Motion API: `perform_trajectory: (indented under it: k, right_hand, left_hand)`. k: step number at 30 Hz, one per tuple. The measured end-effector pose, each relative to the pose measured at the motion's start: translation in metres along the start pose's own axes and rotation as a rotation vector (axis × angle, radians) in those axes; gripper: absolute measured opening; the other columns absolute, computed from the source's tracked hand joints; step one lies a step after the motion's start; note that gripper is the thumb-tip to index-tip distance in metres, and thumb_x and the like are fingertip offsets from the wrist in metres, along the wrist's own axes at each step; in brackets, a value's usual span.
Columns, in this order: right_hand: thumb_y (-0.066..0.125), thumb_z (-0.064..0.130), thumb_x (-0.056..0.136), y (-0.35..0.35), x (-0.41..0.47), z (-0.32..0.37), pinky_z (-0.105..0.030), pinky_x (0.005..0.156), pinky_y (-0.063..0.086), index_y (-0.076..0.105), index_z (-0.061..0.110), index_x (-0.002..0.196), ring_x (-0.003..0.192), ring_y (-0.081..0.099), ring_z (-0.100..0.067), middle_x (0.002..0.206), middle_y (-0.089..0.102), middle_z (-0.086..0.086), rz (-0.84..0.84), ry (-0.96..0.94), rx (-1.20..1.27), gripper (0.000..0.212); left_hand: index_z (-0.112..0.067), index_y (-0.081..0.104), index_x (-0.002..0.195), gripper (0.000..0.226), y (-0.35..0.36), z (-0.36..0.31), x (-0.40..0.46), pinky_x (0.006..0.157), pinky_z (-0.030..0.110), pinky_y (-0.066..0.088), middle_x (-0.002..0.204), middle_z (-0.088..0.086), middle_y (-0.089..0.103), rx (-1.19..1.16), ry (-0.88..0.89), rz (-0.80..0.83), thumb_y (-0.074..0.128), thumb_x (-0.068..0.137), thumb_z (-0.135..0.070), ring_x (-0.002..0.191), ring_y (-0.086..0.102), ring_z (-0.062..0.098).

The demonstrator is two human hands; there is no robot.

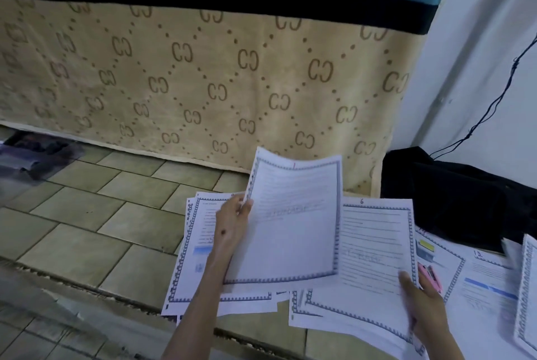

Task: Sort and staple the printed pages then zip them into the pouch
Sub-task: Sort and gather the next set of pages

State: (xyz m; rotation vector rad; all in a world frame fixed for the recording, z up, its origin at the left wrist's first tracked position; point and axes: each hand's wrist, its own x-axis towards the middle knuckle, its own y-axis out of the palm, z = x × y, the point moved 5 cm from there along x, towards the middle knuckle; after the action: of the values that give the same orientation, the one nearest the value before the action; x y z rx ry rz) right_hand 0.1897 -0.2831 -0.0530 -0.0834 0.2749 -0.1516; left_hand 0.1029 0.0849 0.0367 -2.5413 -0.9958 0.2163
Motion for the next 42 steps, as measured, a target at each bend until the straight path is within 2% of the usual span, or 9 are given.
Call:
perform_trajectory:
  k: [11,15,18,23,28,33,37,40,42]
  right_hand:
    - [0.048,0.019,0.097,-0.007,0.005,-0.002,-0.055,0.107,0.034,0.039,0.021,0.141,0.115,0.054,-0.030,0.131,0.054,-0.001,0.027,0.200,0.347,0.044]
    - [0.059,0.017,0.092,0.015,-0.009,0.013,-0.046,0.099,0.044,0.054,0.014,0.115,0.098,0.060,-0.025,0.104,0.061,0.005,0.107,0.117,0.076,0.023]
    - [0.059,0.018,0.091,0.043,-0.021,0.022,-0.041,0.083,0.052,0.060,0.011,0.098,0.085,0.064,-0.027,0.091,0.067,-0.005,0.120,-0.038,-0.183,0.010]
    - [0.057,0.019,0.092,0.101,-0.048,0.012,-0.013,0.049,0.032,0.054,0.017,0.085,0.060,0.046,-0.005,0.068,0.050,0.010,0.380,-0.213,-0.545,0.009]
    - [0.056,0.010,0.089,0.123,-0.056,-0.002,-0.011,0.052,0.031,0.041,0.026,0.069,0.064,0.038,-0.002,0.073,0.040,0.010,0.546,-0.227,-0.721,0.030]
    - [0.059,0.004,0.083,0.112,-0.051,0.004,-0.010,0.058,0.040,0.055,0.027,0.081,0.076,0.057,-0.010,0.085,0.061,0.006,0.425,-0.207,-0.578,0.023]
    - [0.065,0.003,0.083,0.094,-0.048,0.023,-0.016,0.057,0.041,0.054,0.029,0.086,0.067,0.053,0.000,0.078,0.058,0.013,0.269,-0.268,-0.325,0.028]
    - [0.076,0.022,0.077,0.082,-0.041,0.024,-0.026,0.081,0.049,0.047,0.022,0.121,0.094,0.061,-0.013,0.108,0.062,0.004,0.348,-0.082,-0.161,0.053]
    - [0.084,0.032,0.065,0.073,-0.033,0.022,-0.041,0.085,0.055,0.054,0.016,0.118,0.095,0.069,-0.024,0.111,0.069,-0.004,0.444,0.073,-0.036,0.063]
  left_hand:
    - [-0.008,0.063,0.113,0.026,0.028,0.068,-0.007,0.084,0.023,0.035,0.118,0.011,0.062,0.019,-0.196,0.173,0.049,0.096,-0.022,0.112,0.056,0.026]
    - [-0.014,0.063,0.097,0.016,0.039,0.063,-0.005,0.087,0.030,0.043,0.103,0.007,0.063,-0.146,-0.226,0.254,0.047,0.096,-0.016,0.109,0.059,0.029]
    - [-0.009,0.063,0.115,0.031,0.043,0.061,-0.006,0.101,0.040,0.044,0.119,0.007,0.063,-0.275,-0.320,0.342,0.043,0.099,-0.026,0.116,0.056,0.030]
    - [-0.012,0.061,0.121,0.044,0.047,0.062,-0.013,0.094,0.043,0.050,0.119,0.007,0.065,-0.263,-0.400,0.469,0.056,0.090,-0.043,0.105,0.063,0.028]
    - [0.002,0.064,0.109,0.025,0.048,0.067,-0.016,0.062,0.029,0.057,0.082,0.011,0.073,-0.407,-0.412,0.450,0.054,0.094,-0.016,0.066,0.070,0.018]
    - [-0.013,0.061,0.121,0.055,0.046,0.063,-0.012,0.102,0.048,0.043,0.121,0.008,0.065,-0.495,-0.427,0.593,0.063,0.079,-0.048,0.112,0.060,0.028]
    - [-0.014,0.062,0.113,0.028,0.044,0.052,-0.012,0.087,0.031,0.053,0.117,0.006,0.066,-0.370,-0.230,0.478,0.064,0.086,-0.008,0.104,0.063,0.021]
    - [-0.020,0.062,0.111,0.026,0.054,0.036,-0.020,0.083,0.029,0.055,0.104,-0.006,0.070,-0.583,-0.272,0.558,0.059,0.088,-0.008,0.100,0.065,0.014]
    - [-0.020,0.062,0.108,0.021,0.062,0.027,-0.023,0.081,0.030,0.056,0.100,-0.006,0.071,-0.675,-0.321,0.576,0.056,0.091,-0.010,0.094,0.066,0.012]
